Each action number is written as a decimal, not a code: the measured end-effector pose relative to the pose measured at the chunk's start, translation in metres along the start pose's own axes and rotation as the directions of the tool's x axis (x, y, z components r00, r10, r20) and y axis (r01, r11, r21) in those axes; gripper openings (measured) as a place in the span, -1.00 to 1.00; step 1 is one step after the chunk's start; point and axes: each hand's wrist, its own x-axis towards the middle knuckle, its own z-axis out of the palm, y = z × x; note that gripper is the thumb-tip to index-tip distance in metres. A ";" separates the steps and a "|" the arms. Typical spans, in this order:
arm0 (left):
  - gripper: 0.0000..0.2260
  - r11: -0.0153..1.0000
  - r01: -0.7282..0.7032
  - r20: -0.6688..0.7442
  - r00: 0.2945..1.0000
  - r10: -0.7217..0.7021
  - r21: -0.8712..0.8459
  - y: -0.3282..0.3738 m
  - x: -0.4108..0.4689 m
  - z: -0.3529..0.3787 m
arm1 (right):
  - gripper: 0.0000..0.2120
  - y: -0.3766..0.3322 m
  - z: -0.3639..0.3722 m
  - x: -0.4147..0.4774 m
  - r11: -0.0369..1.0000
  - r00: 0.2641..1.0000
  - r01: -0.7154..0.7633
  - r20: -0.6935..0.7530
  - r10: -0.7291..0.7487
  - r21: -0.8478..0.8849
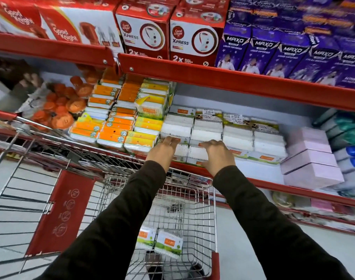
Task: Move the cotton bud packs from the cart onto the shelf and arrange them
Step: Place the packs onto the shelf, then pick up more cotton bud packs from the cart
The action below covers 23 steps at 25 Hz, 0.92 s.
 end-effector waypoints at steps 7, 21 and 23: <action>-0.59 0.986 -0.079 -0.075 0.995 0.068 -0.145 -0.015 -0.087 0.030 | -0.63 -0.023 0.039 -0.070 0.933 0.998 0.033 0.038 -0.050 0.359; -0.52 0.988 -0.106 0.728 0.685 -0.008 0.110 -0.080 -0.154 0.263 | -0.46 -0.055 0.310 -0.115 0.998 0.650 0.005 0.758 -0.049 0.061; -0.52 0.996 -0.060 0.744 0.668 -0.014 0.072 -0.083 -0.158 0.261 | -0.53 -0.052 0.309 -0.115 0.993 0.661 -0.035 0.748 -0.063 0.115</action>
